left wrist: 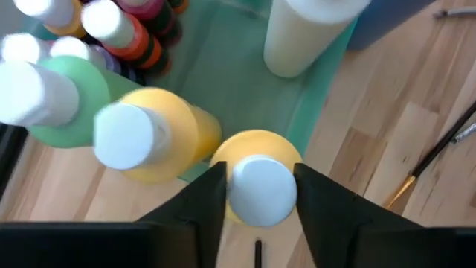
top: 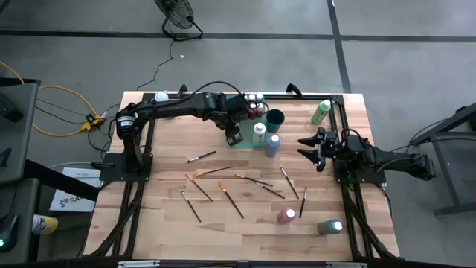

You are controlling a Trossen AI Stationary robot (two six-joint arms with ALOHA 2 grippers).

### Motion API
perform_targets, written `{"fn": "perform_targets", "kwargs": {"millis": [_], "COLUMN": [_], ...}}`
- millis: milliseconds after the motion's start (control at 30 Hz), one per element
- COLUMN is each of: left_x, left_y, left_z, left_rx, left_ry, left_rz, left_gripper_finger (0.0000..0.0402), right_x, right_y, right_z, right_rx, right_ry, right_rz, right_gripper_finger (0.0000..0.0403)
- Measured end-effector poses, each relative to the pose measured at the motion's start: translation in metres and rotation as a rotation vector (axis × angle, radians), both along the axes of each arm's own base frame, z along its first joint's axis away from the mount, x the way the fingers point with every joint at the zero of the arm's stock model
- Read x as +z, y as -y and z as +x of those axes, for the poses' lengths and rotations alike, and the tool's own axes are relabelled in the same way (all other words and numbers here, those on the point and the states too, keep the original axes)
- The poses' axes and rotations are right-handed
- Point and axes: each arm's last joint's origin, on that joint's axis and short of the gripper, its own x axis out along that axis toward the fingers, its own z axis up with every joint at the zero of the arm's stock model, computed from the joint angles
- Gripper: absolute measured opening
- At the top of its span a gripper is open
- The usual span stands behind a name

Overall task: Pick & Place Paint Supplies
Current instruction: Put the yellow paint bottle into the green bin, then put the light green paint bottle into the green bin

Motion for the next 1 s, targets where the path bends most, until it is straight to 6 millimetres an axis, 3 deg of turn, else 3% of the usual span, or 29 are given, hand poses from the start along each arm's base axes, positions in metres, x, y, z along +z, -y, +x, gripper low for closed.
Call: {"fn": "perform_targets", "kwargs": {"millis": [200,467,667,867,1000], "left_x": [0.000,0.014,0.036,0.066,0.070], "left_y": [0.000,0.001,0.006,0.020,0.033], "left_z": [0.000,-0.007,-0.019,-0.042,-0.070], "left_rx": [-0.018,-0.042,-0.058,-0.118,-0.138], "left_ry": [0.003,0.035,0.089,0.221,0.349], "left_rz": [0.006,0.060,0.109,0.181,0.223], "left_gripper_finger": [0.0203,0.0209,0.0210,0.0211,0.0211], "right_x": [0.000,0.000,0.000,0.000,0.000], "right_y": [0.000,0.000,0.000,0.000,0.000], "right_z": [0.000,0.000,0.000,0.000,0.000], "right_rx": [0.000,0.000,0.000,0.000,0.000], "right_ry": [0.000,0.000,0.000,0.000,0.000], "right_rz": [0.000,0.000,0.000,0.000,0.000], "right_gripper_finger": [0.0223,0.0223,0.0223,0.0223,0.0223]}}
